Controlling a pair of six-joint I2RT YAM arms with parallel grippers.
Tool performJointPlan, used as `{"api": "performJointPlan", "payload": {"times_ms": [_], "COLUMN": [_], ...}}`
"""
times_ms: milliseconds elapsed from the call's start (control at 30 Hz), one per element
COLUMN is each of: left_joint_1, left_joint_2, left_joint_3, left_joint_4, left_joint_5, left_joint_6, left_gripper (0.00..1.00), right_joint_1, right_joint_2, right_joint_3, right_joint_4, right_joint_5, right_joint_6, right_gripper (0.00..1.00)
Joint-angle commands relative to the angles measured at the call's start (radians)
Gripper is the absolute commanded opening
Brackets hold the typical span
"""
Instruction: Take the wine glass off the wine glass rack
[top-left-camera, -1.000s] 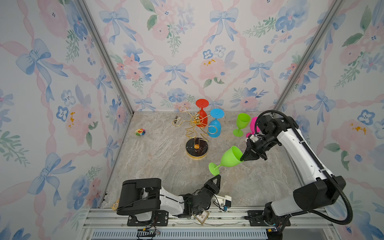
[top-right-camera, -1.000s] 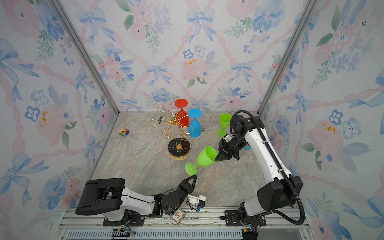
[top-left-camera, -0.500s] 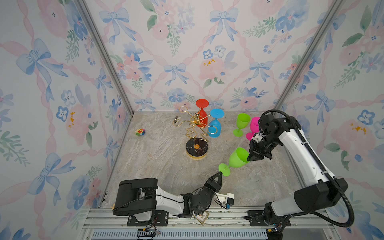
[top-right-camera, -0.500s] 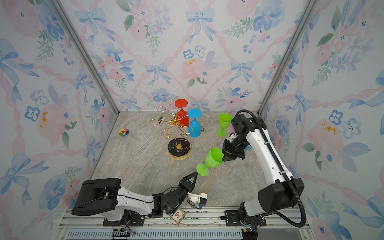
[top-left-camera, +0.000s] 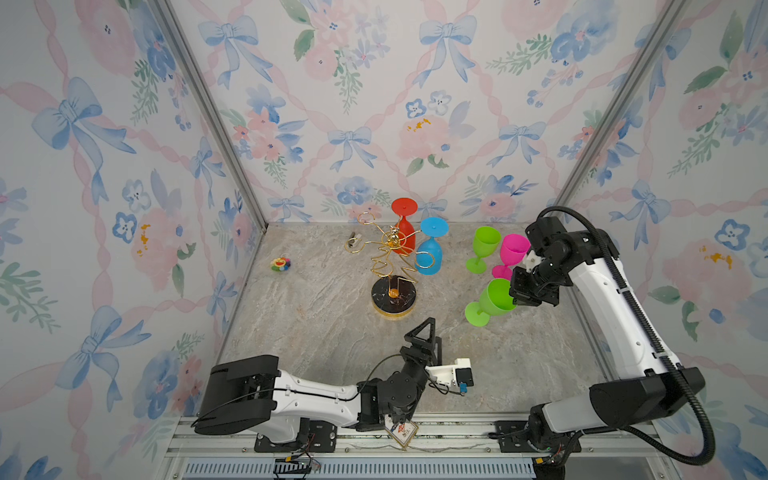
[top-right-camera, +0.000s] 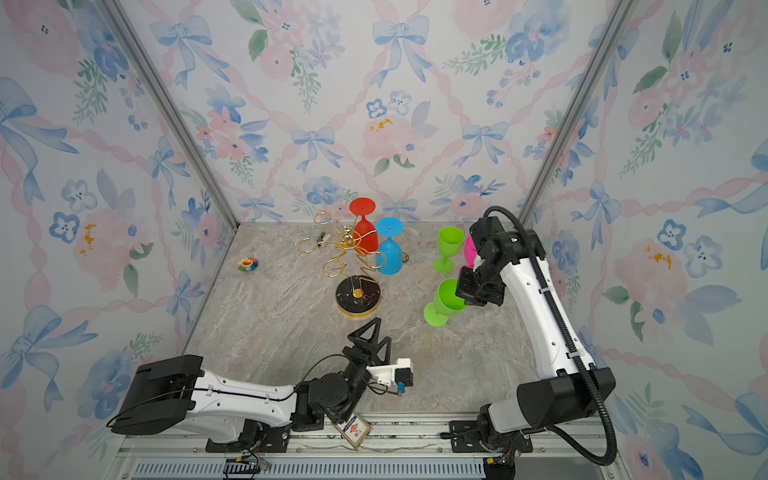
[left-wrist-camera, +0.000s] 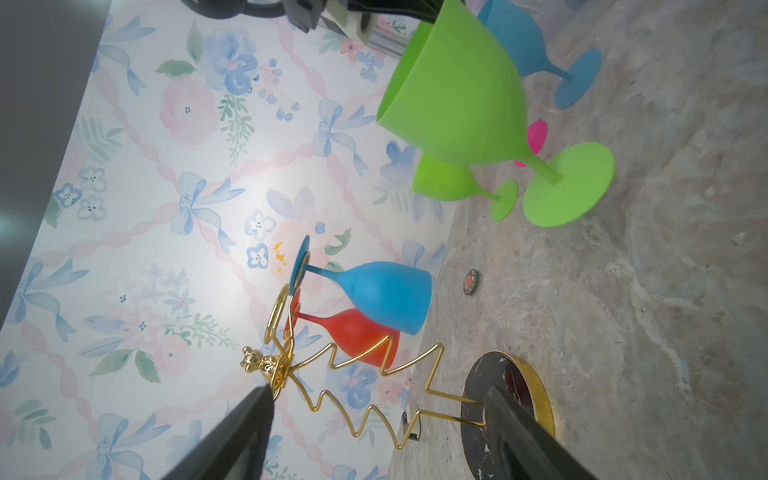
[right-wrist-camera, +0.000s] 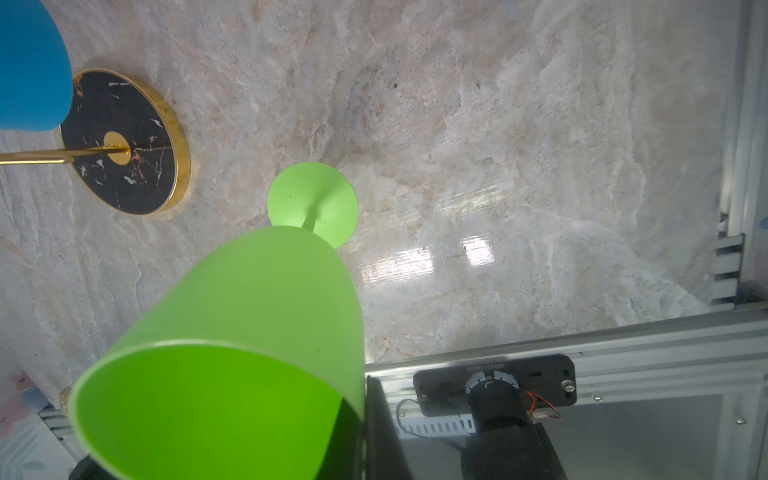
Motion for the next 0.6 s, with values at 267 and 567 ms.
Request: {"api": "performJointPlan", "payload": {"times_ms": [267, 567], "left_joint_1": [-0.004, -0.002], "left_joint_2": [-0.14, -0.276], "left_joint_3": [0.292, 0.331], "left_joint_4": [-0.675, -0.798], "left_joint_5": [-0.029, 0.058], "left_joint_6": [-0.702, -0.888], "left_gripper": [0.94, 0.98], "right_joint_1": [-0.009, -0.004], "right_joint_2": [0.173, 0.355], "right_joint_3": [0.156, 0.306], "right_joint_4": [-0.006, 0.004], "right_joint_5": [0.105, 0.092], "right_joint_6": [0.322, 0.348], "right_gripper": [0.0, 0.0]}}
